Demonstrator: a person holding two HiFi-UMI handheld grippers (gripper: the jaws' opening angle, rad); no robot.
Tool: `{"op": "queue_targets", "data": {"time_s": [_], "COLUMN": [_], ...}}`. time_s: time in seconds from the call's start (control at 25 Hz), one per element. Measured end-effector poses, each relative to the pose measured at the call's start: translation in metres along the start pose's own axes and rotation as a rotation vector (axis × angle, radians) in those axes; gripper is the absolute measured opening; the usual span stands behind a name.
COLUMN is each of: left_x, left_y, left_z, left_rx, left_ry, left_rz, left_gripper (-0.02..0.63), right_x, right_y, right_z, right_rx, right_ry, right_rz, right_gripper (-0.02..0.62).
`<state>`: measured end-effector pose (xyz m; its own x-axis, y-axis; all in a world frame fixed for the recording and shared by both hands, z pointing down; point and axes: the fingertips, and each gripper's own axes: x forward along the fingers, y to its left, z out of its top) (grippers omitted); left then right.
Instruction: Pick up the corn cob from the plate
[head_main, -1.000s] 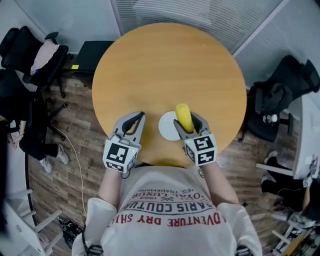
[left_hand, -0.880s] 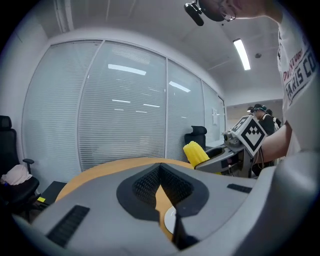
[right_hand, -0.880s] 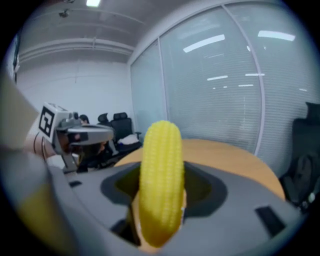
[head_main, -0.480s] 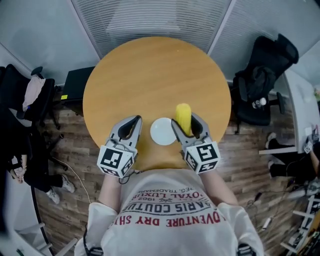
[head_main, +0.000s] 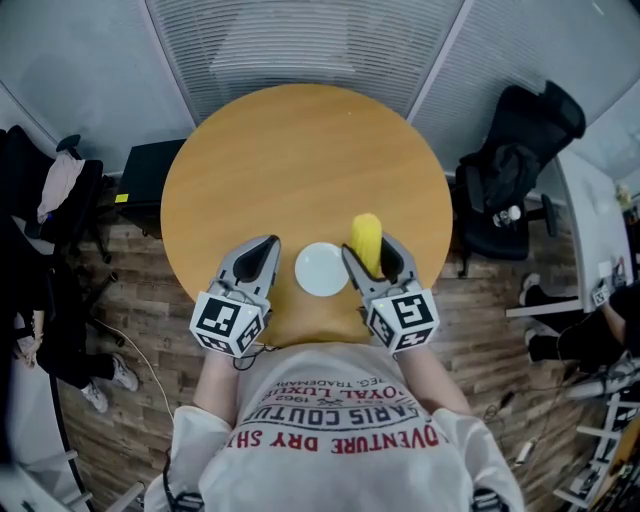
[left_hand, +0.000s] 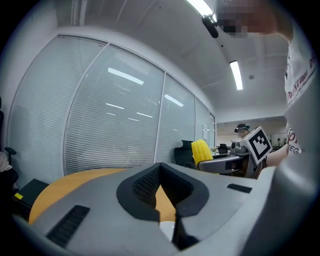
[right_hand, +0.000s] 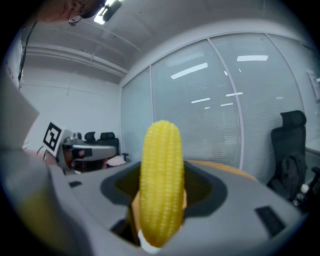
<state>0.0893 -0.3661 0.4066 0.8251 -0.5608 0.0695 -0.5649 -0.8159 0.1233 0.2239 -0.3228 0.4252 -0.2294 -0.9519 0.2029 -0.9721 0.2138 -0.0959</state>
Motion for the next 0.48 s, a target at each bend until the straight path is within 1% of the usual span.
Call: {"op": "queue_targets", "data": {"time_s": [0.28,0.48], "left_x": [-0.0029,-0.0025], "left_y": [0.0031,0.0055], "left_z": [-0.0002,-0.0015], "left_rx": [-0.001,0.000], "left_ry": [-0.001,0.001], "left_rz": [0.017,0.026], "left_gripper": [0.035,0.035], "right_x": [0.0019,0.0038], "right_y": [0.0060,0.0060], "right_z": [0.0021,0.0029], "right_rx": [-0.004,0.043], "right_ry": [-0.006,-0.008], "right_rz": [0.009,0.018], "right_gripper": [0.264,0.264]}}
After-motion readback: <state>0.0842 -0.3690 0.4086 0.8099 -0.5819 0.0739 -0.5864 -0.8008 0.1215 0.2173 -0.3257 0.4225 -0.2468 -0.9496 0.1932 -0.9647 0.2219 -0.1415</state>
